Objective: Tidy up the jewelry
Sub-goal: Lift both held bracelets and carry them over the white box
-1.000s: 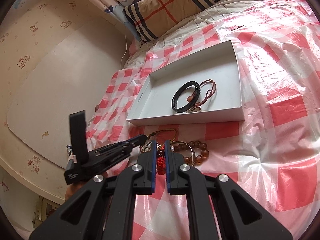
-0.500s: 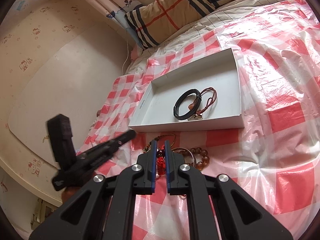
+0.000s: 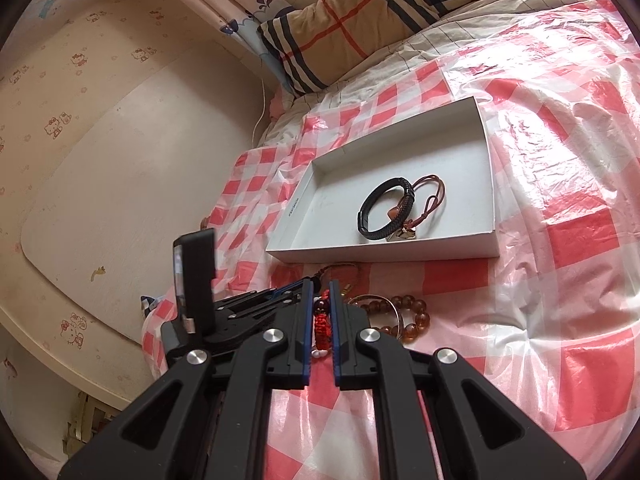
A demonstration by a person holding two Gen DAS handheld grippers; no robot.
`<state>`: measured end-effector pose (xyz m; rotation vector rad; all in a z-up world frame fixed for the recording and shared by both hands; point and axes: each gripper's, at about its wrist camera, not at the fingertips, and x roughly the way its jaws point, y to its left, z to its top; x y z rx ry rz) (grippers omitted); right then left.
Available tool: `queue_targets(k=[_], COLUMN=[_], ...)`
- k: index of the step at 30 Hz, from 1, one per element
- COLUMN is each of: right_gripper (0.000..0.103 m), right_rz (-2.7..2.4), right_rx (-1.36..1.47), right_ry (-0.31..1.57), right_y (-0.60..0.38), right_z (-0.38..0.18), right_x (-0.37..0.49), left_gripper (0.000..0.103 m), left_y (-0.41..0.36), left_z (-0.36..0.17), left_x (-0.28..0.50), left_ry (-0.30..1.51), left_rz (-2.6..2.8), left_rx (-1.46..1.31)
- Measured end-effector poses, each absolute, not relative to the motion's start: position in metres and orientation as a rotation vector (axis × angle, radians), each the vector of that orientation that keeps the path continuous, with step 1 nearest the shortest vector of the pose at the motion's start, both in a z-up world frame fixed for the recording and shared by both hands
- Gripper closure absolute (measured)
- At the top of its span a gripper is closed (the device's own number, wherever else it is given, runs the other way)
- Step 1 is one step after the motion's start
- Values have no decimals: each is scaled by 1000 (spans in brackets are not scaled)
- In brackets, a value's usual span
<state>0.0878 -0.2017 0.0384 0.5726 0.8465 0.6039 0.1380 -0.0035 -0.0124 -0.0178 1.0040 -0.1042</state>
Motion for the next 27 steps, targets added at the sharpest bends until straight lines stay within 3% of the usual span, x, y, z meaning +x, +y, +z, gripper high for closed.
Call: queue_targets(k=[10, 27], right_gripper=[94, 94], right_rz=[582, 570], right_rx=[560, 558], right_ry=[735, 688], right_y=[-205, -209], right_z=[54, 60], right_x=[83, 85], left_gripper=[98, 98], left_y=[4, -11], left_z=[49, 63], left_x=[108, 96], left_ry=[728, 655], left_rz=[-206, -193], left_rx=[-150, -55])
